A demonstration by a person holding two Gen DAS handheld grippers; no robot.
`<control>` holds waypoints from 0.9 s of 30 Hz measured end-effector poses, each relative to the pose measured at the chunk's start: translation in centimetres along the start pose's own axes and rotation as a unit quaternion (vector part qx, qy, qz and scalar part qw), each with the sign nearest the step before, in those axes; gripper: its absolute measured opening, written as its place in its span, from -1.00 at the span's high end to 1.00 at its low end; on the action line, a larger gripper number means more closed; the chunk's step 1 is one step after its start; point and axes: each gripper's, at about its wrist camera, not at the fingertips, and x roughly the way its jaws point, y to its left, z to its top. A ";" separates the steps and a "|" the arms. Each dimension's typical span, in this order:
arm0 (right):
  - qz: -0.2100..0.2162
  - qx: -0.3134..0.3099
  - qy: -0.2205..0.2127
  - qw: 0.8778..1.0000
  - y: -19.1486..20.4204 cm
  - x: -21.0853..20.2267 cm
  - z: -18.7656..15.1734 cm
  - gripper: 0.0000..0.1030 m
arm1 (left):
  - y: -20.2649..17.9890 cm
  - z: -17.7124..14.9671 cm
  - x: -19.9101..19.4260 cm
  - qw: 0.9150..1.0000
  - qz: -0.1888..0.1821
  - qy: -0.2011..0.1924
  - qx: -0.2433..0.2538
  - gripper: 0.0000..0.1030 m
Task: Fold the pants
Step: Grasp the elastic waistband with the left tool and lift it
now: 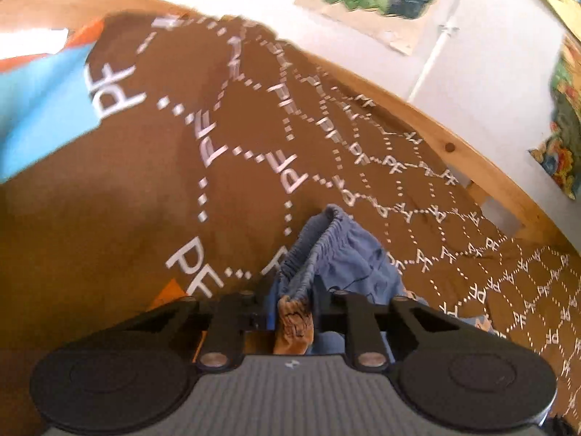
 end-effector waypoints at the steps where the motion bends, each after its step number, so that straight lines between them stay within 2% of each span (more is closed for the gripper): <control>1: 0.000 0.000 -0.001 1.000 0.0 -0.1 0.1 -0.67 | -0.6 0.0 -0.3 1.000 0.002 -0.005 0.014 0.66; 6: -0.007 -0.004 -0.023 1.000 -0.6 -1.9 0.5 -0.58 | -4.8 0.3 -2.0 0.994 0.005 -0.028 0.109 0.68; 10: -0.013 -0.009 -0.041 0.999 -2.3 -4.4 0.4 -0.58 | -8.4 0.2 -4.2 0.982 -0.014 -0.044 0.183 0.68; 16: -0.026 -0.015 -0.043 0.999 -6.4 -9.0 -0.8 -0.59 | -14.8 -0.6 -6.4 0.962 -0.067 -0.035 0.264 0.68; 19: -0.042 -0.017 -0.037 0.998 -8.5 -10.9 -1.6 -0.59 | -18.5 -1.8 -6.9 0.947 -0.101 -0.015 0.306 0.67; 22: -0.074 0.010 -0.037 0.997 -11.0 -12.8 -2.8 -0.62 | -21.8 -3.7 -7.3 0.930 -0.142 0.006 0.340 0.67; 25: -0.112 0.066 -0.040 0.991 -13.7 -14.0 -4.3 -0.62 | -25.2 -6.3 -7.5 0.906 -0.176 0.022 0.385 0.67; 27: -0.117 0.091 -0.034 0.988 -15.2 -14.0 -5.1 -0.62 | -27.1 -8.4 -7.3 0.887 -0.197 0.030 0.417 0.65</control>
